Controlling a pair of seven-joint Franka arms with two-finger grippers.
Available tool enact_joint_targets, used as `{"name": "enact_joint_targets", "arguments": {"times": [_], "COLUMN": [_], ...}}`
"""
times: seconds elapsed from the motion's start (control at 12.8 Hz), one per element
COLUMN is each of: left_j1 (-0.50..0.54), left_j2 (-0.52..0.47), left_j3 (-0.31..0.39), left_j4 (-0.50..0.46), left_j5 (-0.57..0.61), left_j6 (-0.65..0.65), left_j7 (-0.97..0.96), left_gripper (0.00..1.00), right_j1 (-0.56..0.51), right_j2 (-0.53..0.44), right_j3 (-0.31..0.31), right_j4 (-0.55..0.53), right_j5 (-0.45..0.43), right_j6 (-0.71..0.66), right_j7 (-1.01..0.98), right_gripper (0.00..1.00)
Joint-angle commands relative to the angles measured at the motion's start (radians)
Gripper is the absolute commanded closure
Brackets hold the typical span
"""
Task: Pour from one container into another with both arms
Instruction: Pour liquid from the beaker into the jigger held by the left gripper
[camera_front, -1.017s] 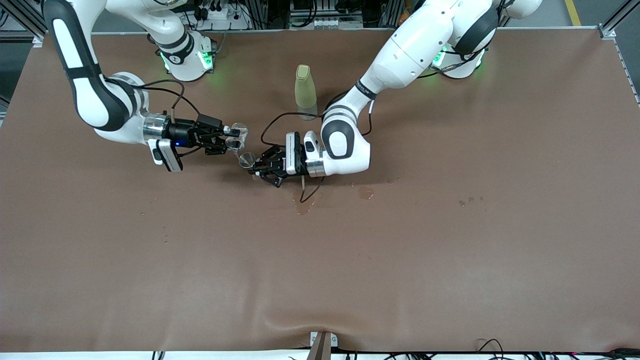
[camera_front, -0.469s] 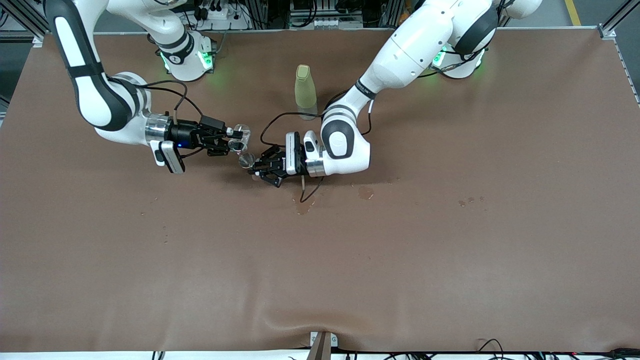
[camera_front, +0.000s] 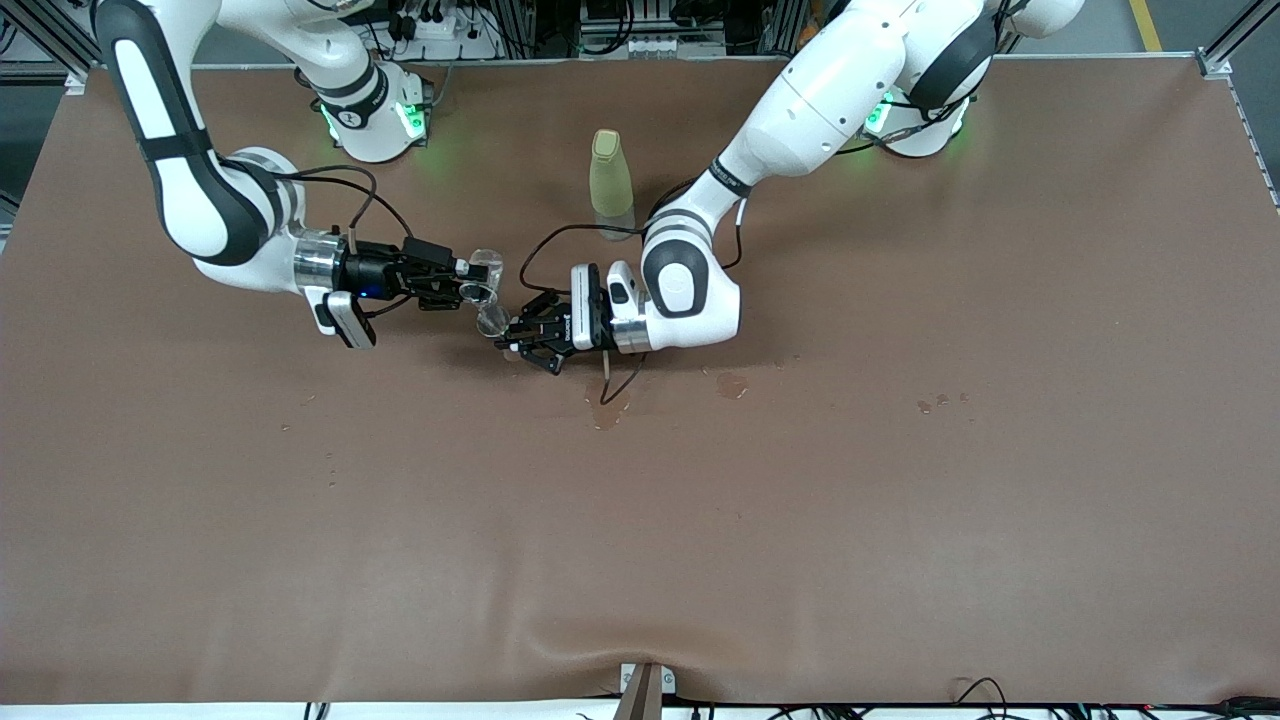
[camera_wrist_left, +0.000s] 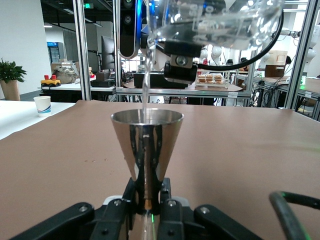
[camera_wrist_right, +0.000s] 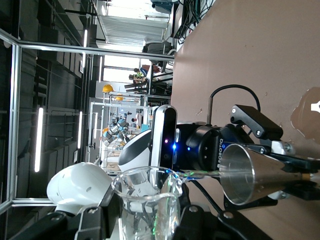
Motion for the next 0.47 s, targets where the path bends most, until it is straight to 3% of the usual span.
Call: {"name": "enact_joint_targets", "arguments": {"times": [0.0, 0.39], "left_j1": [-0.007, -0.007], "left_j2": [0.004, 0.004], "left_j3": [0.001, 0.001], "left_j4": [0.014, 0.014], "left_j5": [-0.033, -0.038], "left_j6": [0.011, 0.011], "left_j7": [0.011, 0.01], "left_gripper": [1.0, 1.0], "right_j1": [0.024, 0.021], "right_j2": [0.005, 0.031], "right_j3": [-0.006, -0.006], "right_j4": [0.022, 0.036], "right_j5": [0.019, 0.021], "right_j6": [0.005, -0.001], "right_j7": [0.056, 0.087], "right_gripper": [0.81, 0.81]}}
